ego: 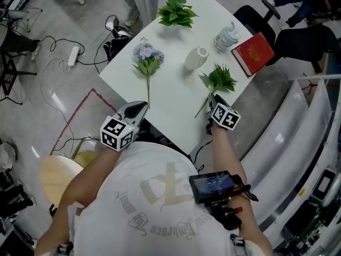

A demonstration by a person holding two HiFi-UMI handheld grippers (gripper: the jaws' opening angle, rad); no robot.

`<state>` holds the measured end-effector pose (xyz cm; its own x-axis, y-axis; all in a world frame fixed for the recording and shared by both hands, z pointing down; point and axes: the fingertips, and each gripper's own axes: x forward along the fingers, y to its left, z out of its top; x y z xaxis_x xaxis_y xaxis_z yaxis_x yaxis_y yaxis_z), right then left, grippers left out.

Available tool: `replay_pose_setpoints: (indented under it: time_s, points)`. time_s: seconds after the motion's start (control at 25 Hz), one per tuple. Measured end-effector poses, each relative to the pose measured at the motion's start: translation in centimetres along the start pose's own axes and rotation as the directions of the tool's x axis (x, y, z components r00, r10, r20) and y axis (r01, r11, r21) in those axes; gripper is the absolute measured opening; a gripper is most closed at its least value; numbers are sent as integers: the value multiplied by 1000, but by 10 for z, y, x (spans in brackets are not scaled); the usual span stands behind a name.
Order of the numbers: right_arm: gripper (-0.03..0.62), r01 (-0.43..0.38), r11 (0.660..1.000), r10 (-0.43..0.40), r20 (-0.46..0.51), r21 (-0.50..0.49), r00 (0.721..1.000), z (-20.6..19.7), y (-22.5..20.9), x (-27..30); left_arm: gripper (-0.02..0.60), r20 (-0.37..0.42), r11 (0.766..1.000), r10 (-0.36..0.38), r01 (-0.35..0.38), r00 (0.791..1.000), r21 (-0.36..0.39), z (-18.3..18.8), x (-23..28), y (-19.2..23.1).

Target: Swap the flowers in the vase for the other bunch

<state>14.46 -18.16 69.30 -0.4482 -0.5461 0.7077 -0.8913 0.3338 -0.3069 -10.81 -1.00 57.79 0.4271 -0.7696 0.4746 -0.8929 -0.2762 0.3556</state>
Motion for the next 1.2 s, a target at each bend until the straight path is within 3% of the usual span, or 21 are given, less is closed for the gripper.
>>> replay_pose_setpoints:
  time_s: [0.28,0.56,1.2]
  points:
    - [107,35,994,-35,-4,108,999,12,-16,15,8,4,999,38,-38,999,-16,-4,-13,9]
    - [101,3,981,4,-38,195,999,8,-17,25,8,11,997,69,-69,998,-34,-8,-23,15]
    - [21,-1,963,6,-17,270,1000,-1,-21,13,9,24,997,66,-64,998,-47,-9,-28,14]
